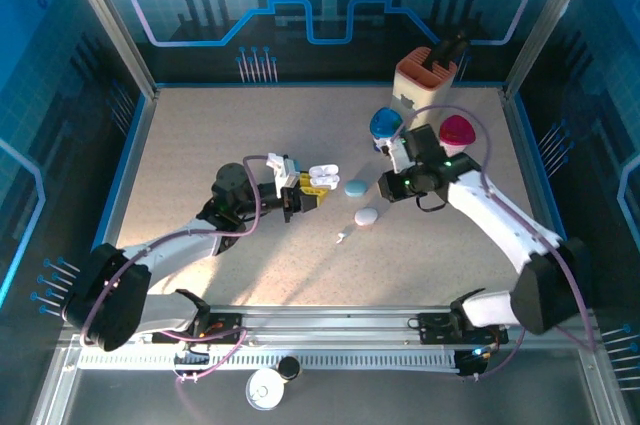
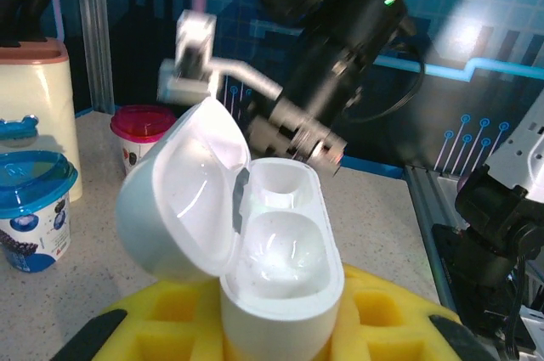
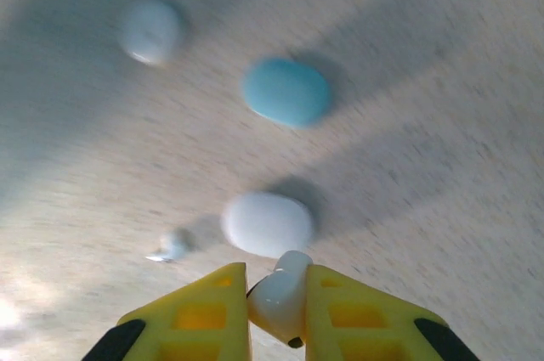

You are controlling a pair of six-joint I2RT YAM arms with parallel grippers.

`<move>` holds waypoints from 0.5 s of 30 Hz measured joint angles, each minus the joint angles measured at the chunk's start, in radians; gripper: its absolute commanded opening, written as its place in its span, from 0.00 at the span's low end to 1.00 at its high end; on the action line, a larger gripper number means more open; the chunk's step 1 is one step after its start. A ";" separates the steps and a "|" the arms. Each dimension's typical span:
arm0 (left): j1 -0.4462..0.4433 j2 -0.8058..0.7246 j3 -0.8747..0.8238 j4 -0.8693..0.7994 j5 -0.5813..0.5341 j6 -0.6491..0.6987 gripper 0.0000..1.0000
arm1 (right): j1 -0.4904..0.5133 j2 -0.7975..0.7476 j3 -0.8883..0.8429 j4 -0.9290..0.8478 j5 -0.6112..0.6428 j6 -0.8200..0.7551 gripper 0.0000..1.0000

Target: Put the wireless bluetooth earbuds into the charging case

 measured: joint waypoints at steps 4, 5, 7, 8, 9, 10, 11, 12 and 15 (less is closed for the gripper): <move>0.002 0.000 0.000 -0.002 0.011 -0.009 0.19 | -0.039 -0.097 -0.023 0.110 -0.236 -0.032 0.16; 0.002 0.000 0.000 -0.003 0.018 -0.009 0.19 | -0.045 -0.113 -0.023 0.138 -0.299 -0.040 0.16; 0.002 0.000 0.002 -0.010 0.030 -0.008 0.19 | -0.055 -0.131 -0.023 0.177 -0.409 -0.056 0.16; 0.002 0.000 0.002 -0.013 0.035 -0.008 0.19 | -0.056 -0.136 -0.023 0.192 -0.461 -0.065 0.16; 0.002 0.000 0.002 -0.019 0.040 -0.007 0.19 | -0.057 -0.138 -0.022 0.203 -0.513 -0.073 0.16; 0.002 0.000 0.003 -0.026 0.046 -0.007 0.19 | -0.057 -0.138 -0.019 0.207 -0.558 -0.082 0.16; 0.002 0.000 0.004 -0.033 0.052 -0.007 0.19 | -0.057 -0.137 -0.015 0.210 -0.602 -0.092 0.16; 0.002 0.000 0.005 -0.039 0.056 -0.006 0.19 | -0.058 -0.137 -0.009 0.210 -0.642 -0.101 0.16; 0.002 -0.001 0.016 -0.065 0.077 -0.007 0.19 | -0.056 -0.137 0.021 0.209 -0.742 -0.132 0.16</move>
